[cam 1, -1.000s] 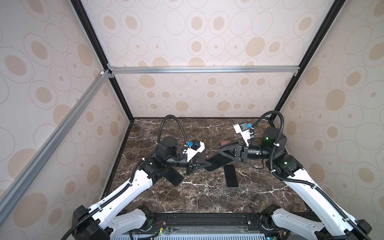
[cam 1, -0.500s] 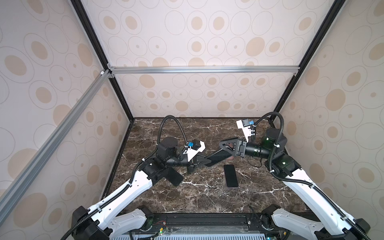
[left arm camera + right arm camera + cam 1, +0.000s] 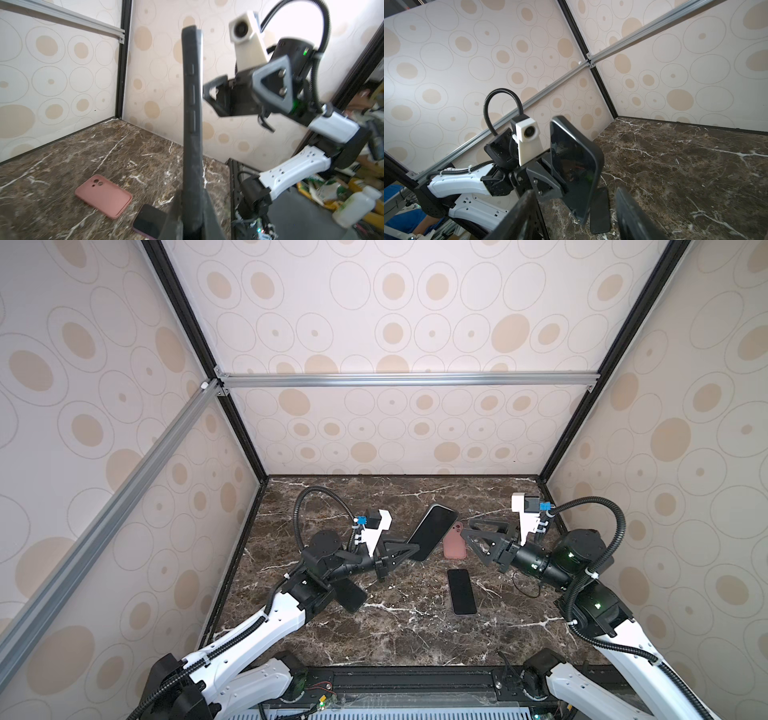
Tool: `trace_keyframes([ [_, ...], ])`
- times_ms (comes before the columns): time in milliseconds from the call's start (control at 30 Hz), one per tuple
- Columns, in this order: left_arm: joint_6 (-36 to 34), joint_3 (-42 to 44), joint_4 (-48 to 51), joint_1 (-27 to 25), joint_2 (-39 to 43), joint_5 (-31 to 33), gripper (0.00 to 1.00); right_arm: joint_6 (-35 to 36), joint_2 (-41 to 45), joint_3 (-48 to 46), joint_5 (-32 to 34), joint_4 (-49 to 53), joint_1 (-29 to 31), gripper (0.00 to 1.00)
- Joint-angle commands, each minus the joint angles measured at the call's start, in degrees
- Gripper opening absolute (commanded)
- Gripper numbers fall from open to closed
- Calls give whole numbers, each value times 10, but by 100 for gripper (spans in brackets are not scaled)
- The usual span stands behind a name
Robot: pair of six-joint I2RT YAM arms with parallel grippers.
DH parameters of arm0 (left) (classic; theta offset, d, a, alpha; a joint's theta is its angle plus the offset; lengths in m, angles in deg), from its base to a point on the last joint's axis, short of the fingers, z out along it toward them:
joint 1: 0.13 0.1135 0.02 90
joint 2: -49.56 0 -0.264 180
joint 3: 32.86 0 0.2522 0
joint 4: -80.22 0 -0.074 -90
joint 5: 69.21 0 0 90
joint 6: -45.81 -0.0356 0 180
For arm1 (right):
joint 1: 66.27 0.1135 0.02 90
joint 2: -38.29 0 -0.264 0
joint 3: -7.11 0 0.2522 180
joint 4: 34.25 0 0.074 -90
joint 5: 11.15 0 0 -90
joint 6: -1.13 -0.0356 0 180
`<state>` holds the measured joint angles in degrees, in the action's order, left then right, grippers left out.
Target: Take the phone out of the phone case
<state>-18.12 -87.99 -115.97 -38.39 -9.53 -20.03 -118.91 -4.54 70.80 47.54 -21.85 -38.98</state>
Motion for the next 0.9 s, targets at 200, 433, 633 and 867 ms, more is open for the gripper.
trace_keyframes([
  [200,223,2,-271,-3,6,1,0,16,-49,-17,-160,-148,4,58],
  [433,235,-1,-285,-6,1,-13,0,27,-86,-4,-170,-204,40,56],
  [633,242,-3,-296,-7,-5,-25,0,44,-115,16,-185,-203,63,49],
  [867,245,-4,-295,-10,-11,-38,0,58,-124,24,-196,-198,75,35],
])
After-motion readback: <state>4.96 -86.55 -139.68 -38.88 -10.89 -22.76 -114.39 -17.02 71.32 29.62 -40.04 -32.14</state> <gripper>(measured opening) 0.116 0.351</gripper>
